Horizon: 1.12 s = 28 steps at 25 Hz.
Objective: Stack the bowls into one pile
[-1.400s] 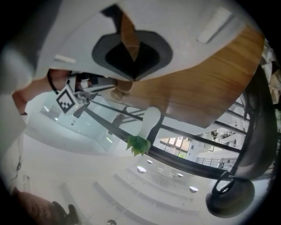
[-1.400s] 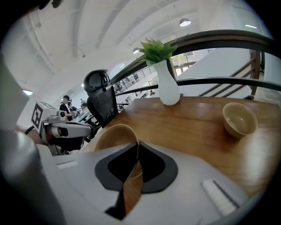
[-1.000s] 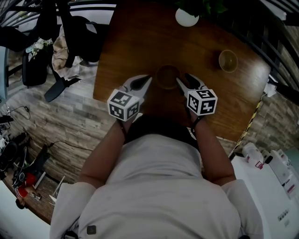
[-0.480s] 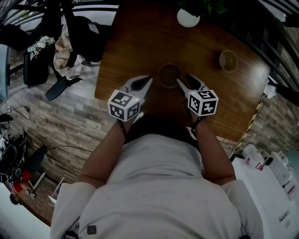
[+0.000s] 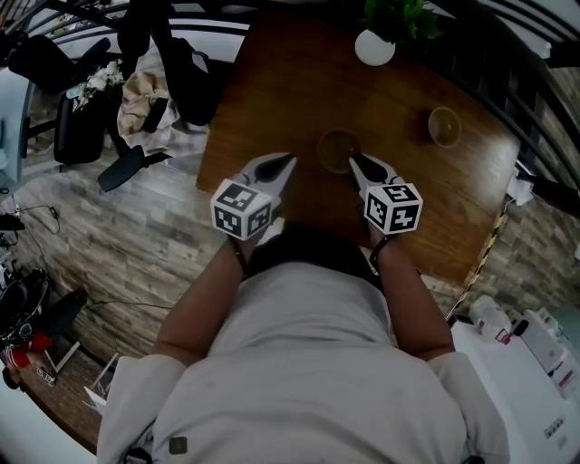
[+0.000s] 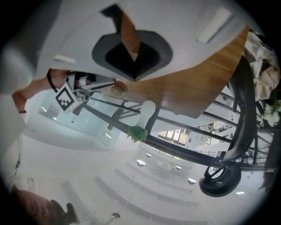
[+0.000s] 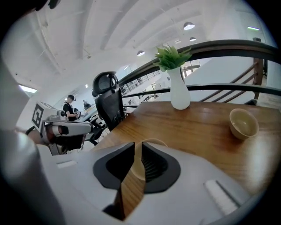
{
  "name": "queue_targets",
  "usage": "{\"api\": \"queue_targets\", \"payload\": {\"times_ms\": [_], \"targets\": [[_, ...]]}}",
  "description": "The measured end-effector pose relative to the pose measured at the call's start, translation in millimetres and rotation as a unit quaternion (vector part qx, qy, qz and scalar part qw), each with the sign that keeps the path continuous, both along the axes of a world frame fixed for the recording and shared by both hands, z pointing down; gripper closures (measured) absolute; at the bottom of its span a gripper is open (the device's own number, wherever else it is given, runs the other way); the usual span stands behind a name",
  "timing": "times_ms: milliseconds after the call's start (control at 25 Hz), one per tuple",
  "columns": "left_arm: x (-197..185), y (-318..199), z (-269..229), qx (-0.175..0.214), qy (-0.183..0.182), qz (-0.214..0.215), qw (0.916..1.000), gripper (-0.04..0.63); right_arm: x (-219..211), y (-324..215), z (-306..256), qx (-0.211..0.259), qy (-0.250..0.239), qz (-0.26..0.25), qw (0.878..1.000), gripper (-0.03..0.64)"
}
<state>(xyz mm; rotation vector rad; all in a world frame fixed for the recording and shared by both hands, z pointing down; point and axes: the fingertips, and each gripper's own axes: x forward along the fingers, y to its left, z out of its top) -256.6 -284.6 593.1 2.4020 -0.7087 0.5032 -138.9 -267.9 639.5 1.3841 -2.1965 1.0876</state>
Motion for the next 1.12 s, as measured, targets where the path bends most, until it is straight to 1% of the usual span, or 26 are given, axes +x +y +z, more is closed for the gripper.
{"api": "queue_targets", "payload": {"times_ms": [160, 480, 760, 920, 1120], "targets": [[-10, 1, -23, 0.017, 0.006, 0.004, 0.9998, 0.591, -10, 4, -26, 0.021, 0.004, 0.001, 1.0, 0.607], [-29, 1, -89, 0.067, 0.029, 0.007, 0.9973, 0.591, -26, 15, -89, 0.067, 0.014, 0.009, 0.998, 0.609], [-42, 10, -153, 0.118, 0.057, 0.026, 0.991, 0.591, -45, 35, -149, 0.11, 0.028, 0.018, 0.993, 0.609], [-42, 10, -167, 0.128, 0.068, 0.034, 0.9888, 0.591, -45, 40, -168, 0.121, 0.033, 0.029, 0.992, 0.609], [-31, 12, -170, 0.126, 0.082, 0.055, 0.9871, 0.591, -40, 46, -179, 0.124, 0.044, 0.044, 0.99, 0.609]]}}
